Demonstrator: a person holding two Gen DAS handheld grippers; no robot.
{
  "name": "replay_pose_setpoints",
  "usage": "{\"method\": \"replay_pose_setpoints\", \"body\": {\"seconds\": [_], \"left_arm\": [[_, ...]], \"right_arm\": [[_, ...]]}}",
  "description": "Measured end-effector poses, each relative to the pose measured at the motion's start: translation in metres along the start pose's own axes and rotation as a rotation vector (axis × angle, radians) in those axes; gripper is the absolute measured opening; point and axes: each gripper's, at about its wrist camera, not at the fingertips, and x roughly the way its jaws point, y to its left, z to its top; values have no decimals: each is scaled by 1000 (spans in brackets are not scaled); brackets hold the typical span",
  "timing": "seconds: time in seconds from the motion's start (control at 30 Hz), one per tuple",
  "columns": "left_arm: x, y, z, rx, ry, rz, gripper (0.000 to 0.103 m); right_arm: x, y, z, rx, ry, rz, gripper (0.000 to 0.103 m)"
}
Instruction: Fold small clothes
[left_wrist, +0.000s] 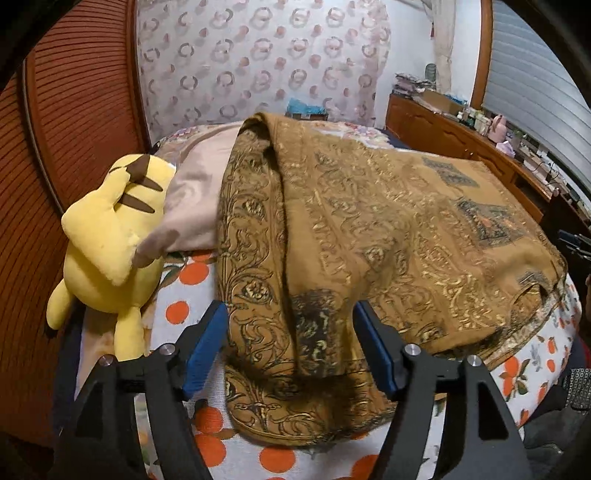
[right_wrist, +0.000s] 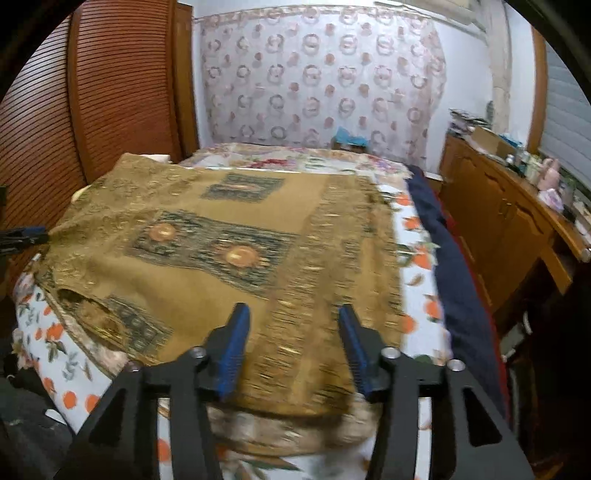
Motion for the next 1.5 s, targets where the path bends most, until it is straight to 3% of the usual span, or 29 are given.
{"method": "replay_pose_setpoints", "body": {"seconds": [0.37,0.77,0.93,1.1,1.2,1.5], "left_arm": [[16,6,-9,-26,52,9,76],[24,10,-12,-45,56,3,78],[24,3,-8,-65,54,-90,78],[25,-6,-4,-25,57,-94,28],[22,-6,-2,-34,50,-121,11],[-12,-31,19,-7,-73,-158,9]], "right_arm": [[42,40,7,-58,34,61,65],[66,45,9,-82,82,54,67],[69,45,7,-72,81,53,67],[69,43,5,-65,84,54,67],[70,40,5,-58,90,63,67],[74,39,8,-60,106,51,68]]}}
